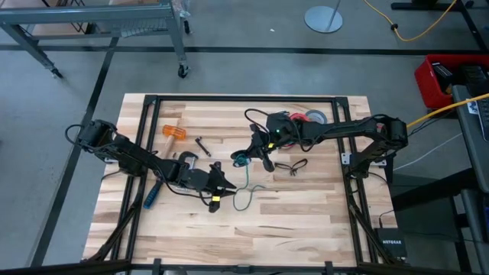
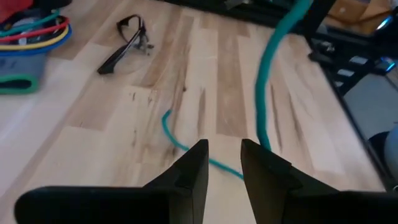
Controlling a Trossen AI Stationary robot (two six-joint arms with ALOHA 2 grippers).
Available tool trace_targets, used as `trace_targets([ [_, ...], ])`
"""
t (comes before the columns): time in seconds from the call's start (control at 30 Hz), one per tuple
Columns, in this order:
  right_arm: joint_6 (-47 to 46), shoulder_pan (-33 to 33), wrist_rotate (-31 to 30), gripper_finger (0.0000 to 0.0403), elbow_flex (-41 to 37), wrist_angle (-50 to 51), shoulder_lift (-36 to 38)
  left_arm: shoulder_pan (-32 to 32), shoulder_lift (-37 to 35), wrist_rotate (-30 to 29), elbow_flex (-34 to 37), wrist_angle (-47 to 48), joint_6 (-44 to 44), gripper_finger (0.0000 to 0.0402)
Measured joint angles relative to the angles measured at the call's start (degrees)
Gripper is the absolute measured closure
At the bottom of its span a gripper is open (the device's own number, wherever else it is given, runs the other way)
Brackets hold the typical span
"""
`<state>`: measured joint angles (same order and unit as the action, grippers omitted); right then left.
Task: Coil cords
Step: Coil the green wire to the spool
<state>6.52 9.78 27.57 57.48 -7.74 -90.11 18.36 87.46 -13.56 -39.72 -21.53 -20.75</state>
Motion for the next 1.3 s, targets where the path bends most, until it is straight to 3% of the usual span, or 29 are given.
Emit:
trace_targets([
  [0.3, 1.72, 0.00, -0.08, 0.0400, -0.01, 1.21, 0.00, -1.28, 0.00, -0.81, 0.02, 8.57, -2.85, 0.0315],
  [0.7, 1.87, -0.02, -4.94, 0.0400, 0.00, 2.76, 0.00, -3.54, 0.00, -1.76, 0.02, 13.76, -8.67, 0.0315],
  [0.93, 1.84, -0.02, -6.08, 0.0400, 0.00, 4.45, 0.00, -4.17, 0.00, -2.59, 0.02, 8.12, -5.92, 0.0316],
  [1.17, 2.39, -0.02, -6.26, 0.0400, 0.01, 9.56, 0.00, -4.22, 0.00, -6.69, 0.02, 8.66, -4.35, 0.0336],
  [1.3, 2.78, -0.02, -10.87, 0.0400, 0.01, 13.76, 0.00, -4.23, 0.00, -6.71, 0.02, 9.05, -4.35, 0.0349],
])
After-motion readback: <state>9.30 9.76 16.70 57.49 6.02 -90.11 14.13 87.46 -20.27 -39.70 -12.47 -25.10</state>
